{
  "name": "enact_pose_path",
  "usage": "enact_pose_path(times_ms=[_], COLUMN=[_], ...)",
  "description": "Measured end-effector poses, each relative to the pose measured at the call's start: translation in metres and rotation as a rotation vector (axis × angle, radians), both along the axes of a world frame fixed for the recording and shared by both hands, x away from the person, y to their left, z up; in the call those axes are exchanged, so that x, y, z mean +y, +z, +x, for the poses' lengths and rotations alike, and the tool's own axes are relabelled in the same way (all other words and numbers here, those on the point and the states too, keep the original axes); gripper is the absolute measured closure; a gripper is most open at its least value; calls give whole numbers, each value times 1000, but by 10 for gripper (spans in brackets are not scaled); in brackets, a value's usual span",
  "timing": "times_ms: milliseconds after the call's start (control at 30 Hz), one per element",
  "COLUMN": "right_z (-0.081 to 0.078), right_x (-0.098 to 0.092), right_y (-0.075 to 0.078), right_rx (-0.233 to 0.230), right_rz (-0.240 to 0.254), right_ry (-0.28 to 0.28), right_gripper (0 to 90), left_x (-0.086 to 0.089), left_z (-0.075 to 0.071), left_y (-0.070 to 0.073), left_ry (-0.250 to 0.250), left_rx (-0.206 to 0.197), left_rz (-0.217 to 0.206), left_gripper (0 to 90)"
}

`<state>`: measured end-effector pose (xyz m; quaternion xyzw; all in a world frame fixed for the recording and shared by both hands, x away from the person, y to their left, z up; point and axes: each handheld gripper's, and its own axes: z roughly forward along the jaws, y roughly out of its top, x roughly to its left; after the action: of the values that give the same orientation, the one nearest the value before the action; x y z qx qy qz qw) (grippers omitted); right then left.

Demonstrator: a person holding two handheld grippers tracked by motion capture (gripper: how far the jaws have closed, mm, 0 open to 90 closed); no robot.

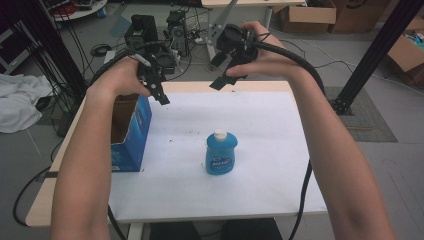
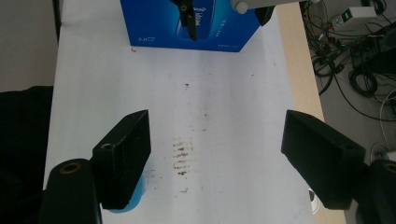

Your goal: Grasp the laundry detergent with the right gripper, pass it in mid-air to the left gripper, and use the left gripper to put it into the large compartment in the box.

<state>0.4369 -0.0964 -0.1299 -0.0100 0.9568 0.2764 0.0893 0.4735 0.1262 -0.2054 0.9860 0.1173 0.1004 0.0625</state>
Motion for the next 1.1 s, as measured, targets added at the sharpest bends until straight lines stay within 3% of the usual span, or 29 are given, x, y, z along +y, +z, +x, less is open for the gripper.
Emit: enact_pose_path(times_ms=[333,600,833,1100], right_z=[-6,-9,-15,-22], right_x=[-37,-55,-77,-92], right_y=[-10,-26,-50,-78], right_rx=[29,55,86,83], right_rz=[120,161,255,304], right_ry=[39,54,75,54], right_gripper=[205,186,171,177], left_x=[0,3,1,0], left_z=[-7,-10,-12,-14], left_y=[4,1,-3,-6], left_ry=[14,25,16,18], left_rx=[-7,-3,-3,6], left_rz=[-10,-14,-31,-38], left_gripper=[153,154,154,154])
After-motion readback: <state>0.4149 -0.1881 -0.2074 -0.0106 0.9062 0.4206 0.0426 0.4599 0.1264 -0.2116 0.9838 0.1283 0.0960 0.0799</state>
